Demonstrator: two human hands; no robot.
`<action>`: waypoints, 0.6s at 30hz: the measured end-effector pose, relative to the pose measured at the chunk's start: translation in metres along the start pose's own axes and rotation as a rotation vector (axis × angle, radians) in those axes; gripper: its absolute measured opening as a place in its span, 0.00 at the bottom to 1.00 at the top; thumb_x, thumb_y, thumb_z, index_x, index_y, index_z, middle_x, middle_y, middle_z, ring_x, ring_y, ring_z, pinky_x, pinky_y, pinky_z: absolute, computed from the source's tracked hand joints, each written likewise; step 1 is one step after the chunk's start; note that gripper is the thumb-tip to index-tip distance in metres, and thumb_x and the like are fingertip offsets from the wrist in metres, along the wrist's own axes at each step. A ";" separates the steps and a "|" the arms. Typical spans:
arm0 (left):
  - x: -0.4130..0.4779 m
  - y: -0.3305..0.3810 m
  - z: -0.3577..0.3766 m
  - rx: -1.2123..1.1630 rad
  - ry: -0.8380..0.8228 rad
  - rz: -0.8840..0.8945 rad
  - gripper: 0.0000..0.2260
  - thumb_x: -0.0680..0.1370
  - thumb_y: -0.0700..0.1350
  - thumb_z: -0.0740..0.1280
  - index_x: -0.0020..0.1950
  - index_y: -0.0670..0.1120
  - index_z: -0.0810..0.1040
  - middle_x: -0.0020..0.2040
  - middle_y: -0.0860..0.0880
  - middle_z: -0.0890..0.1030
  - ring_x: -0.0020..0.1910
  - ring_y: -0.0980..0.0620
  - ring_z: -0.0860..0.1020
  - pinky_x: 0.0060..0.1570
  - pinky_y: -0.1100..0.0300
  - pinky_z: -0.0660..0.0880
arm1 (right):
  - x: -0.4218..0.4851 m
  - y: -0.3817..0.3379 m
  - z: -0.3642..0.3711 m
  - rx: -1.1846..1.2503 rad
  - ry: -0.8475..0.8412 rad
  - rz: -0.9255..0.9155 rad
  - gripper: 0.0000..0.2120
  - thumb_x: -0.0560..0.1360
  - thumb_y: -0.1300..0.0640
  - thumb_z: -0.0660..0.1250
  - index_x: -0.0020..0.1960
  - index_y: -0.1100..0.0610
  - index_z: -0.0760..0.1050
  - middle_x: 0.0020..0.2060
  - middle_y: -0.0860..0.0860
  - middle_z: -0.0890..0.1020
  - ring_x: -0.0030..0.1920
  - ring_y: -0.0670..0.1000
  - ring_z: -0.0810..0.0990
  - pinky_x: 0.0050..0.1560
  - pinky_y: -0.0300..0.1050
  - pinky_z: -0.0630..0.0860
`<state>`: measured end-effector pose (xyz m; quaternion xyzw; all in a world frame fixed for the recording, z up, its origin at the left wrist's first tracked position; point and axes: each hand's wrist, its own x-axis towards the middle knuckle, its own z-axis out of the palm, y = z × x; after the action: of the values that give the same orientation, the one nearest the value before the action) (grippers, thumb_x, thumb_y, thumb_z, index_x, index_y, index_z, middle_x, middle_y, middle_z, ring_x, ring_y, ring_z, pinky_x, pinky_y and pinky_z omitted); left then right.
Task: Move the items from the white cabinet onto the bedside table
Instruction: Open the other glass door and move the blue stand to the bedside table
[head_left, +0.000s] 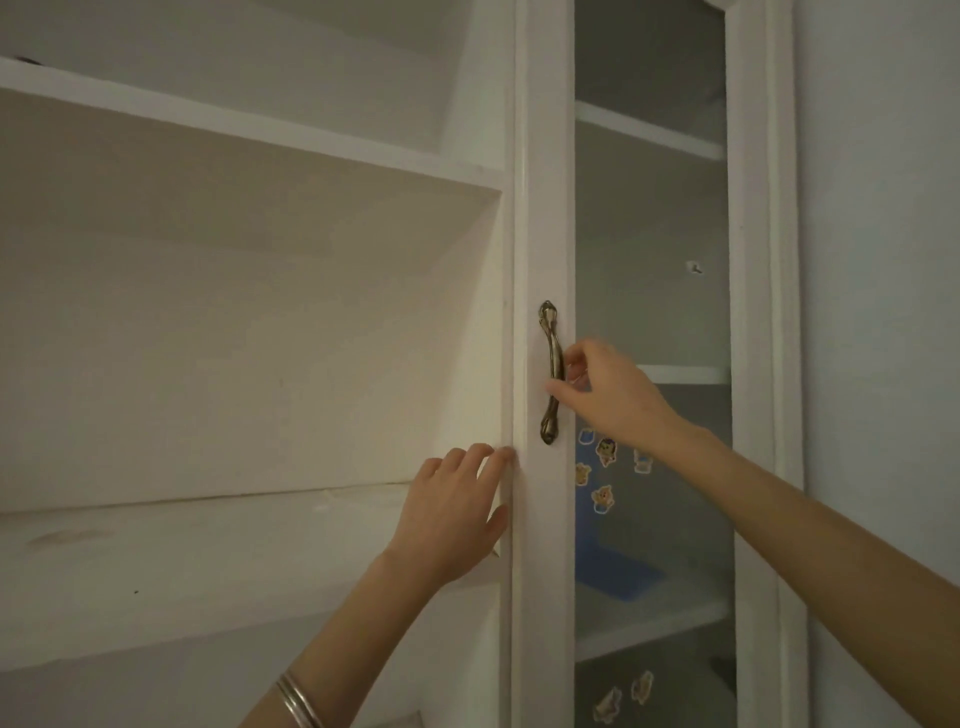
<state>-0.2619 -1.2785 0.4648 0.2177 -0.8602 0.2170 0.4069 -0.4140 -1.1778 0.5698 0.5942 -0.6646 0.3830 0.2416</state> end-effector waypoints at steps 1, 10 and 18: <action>-0.002 -0.001 0.003 -0.004 0.009 0.009 0.23 0.77 0.50 0.62 0.71 0.48 0.64 0.64 0.49 0.73 0.57 0.47 0.75 0.55 0.53 0.71 | 0.003 -0.001 0.000 0.029 0.011 0.010 0.14 0.75 0.51 0.65 0.55 0.58 0.71 0.47 0.51 0.76 0.46 0.51 0.77 0.47 0.49 0.76; -0.025 -0.020 0.026 0.019 -0.021 0.037 0.34 0.68 0.48 0.73 0.71 0.50 0.63 0.55 0.49 0.79 0.46 0.47 0.79 0.43 0.53 0.78 | 0.006 -0.012 0.013 0.186 0.001 0.087 0.04 0.76 0.61 0.62 0.46 0.59 0.66 0.40 0.60 0.78 0.42 0.60 0.78 0.40 0.49 0.73; -0.031 -0.014 0.016 0.064 0.024 -0.002 0.31 0.67 0.49 0.73 0.68 0.45 0.69 0.52 0.48 0.81 0.44 0.46 0.80 0.41 0.51 0.78 | 0.002 -0.018 0.009 0.169 -0.025 0.124 0.04 0.76 0.61 0.61 0.47 0.60 0.66 0.42 0.61 0.77 0.47 0.63 0.79 0.41 0.51 0.74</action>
<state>-0.2457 -1.2926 0.4336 0.2286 -0.8478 0.2466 0.4102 -0.3959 -1.1863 0.5703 0.5749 -0.6687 0.4443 0.1581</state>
